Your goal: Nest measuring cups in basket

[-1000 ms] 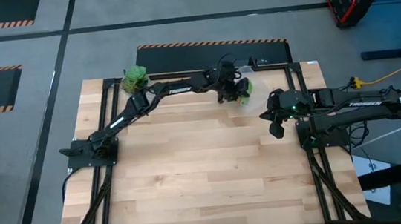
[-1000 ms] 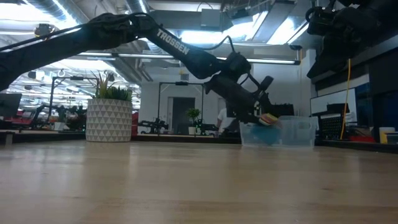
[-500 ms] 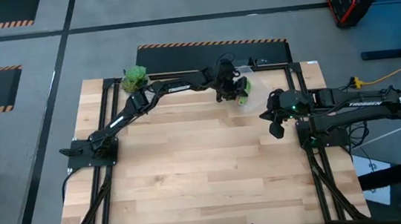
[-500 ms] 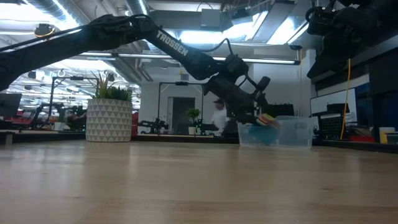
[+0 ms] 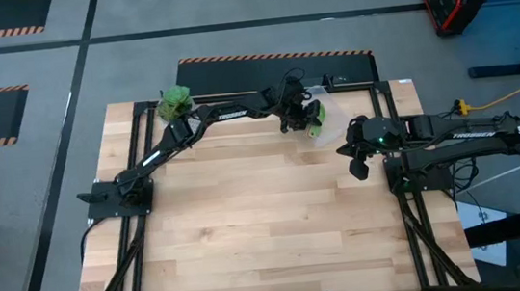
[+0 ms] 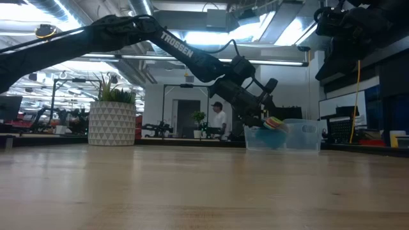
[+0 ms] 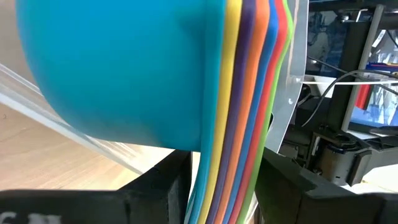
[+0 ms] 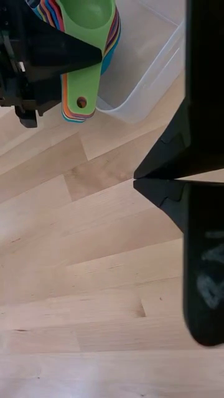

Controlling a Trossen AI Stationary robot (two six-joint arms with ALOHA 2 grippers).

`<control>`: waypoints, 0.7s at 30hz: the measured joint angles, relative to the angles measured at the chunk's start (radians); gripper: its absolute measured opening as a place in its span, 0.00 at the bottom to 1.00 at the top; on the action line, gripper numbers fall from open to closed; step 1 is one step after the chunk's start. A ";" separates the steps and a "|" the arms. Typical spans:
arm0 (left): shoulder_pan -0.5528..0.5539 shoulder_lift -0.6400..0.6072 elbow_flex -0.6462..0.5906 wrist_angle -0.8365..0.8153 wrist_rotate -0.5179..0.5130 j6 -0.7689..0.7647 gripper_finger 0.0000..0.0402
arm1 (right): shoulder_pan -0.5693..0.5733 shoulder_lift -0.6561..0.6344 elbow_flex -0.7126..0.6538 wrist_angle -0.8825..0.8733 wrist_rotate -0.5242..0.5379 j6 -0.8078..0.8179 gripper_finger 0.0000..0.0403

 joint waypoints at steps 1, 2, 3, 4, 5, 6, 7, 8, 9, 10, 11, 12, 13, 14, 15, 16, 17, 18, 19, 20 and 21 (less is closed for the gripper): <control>0.000 0.000 0.000 0.000 0.001 0.000 0.37 | 0.000 0.000 0.000 0.000 0.000 0.000 0.03; 0.000 0.000 0.000 0.000 0.001 0.000 0.37 | 0.000 0.000 0.000 0.000 0.000 0.000 0.03; 0.000 0.000 0.000 0.000 0.001 0.000 0.36 | 0.000 0.000 0.000 0.000 0.000 0.000 0.03; -0.001 0.000 0.000 0.000 0.001 0.000 0.35 | 0.000 0.000 0.000 0.000 0.000 0.000 0.03; -0.001 0.000 0.000 0.000 0.001 0.002 0.33 | 0.000 0.000 0.000 0.000 0.000 0.000 0.03; -0.001 0.000 0.000 0.000 0.002 0.002 0.31 | 0.000 0.000 0.000 0.000 0.000 0.000 0.03; -0.002 0.000 0.000 0.001 0.002 0.004 0.29 | 0.000 0.000 0.000 0.000 0.000 0.000 0.03; -0.002 0.000 0.000 0.005 0.002 0.005 0.26 | 0.000 0.000 0.000 0.000 0.000 0.000 0.03; -0.002 0.000 0.000 0.008 0.002 0.005 0.24 | 0.000 0.000 0.000 0.000 0.000 0.000 0.03; -0.002 0.000 0.000 0.009 0.003 0.005 0.22 | 0.000 0.000 0.000 0.000 0.000 0.000 0.03; -0.002 0.000 0.000 0.009 0.004 0.005 0.20 | 0.000 0.000 0.000 0.000 0.000 0.000 0.03; -0.002 0.000 0.000 0.010 0.005 0.005 0.20 | 0.000 0.000 0.000 0.000 0.000 0.000 0.03; -0.002 0.000 0.000 0.013 0.005 0.005 0.20 | 0.000 0.000 0.000 0.000 0.000 0.000 0.03; -0.002 0.000 0.000 0.016 0.005 0.004 0.20 | 0.000 0.000 0.000 0.000 0.000 0.000 0.03; -0.002 0.000 0.000 0.022 0.007 0.004 0.20 | 0.000 0.000 0.000 0.000 0.000 0.000 0.03; -0.001 0.000 0.000 0.031 0.014 0.002 0.20 | 0.000 0.000 0.000 0.000 0.000 0.000 0.03; -0.001 0.000 0.000 0.045 0.028 -0.003 0.20 | 0.000 0.000 0.000 0.000 0.000 0.000 0.03; -0.001 0.000 -0.001 0.059 0.046 -0.005 0.20 | 0.000 0.000 0.000 0.000 0.000 0.000 0.03; -0.001 0.000 -0.001 0.073 0.057 -0.008 0.20 | 0.000 0.000 0.000 0.000 0.000 0.000 0.03; -0.001 0.000 -0.002 0.090 0.071 -0.009 0.20 | 0.000 0.000 0.000 0.000 0.000 0.000 0.03; -0.003 0.000 -0.002 0.108 0.088 -0.009 0.20 | 0.000 0.000 0.000 0.000 0.000 0.000 0.03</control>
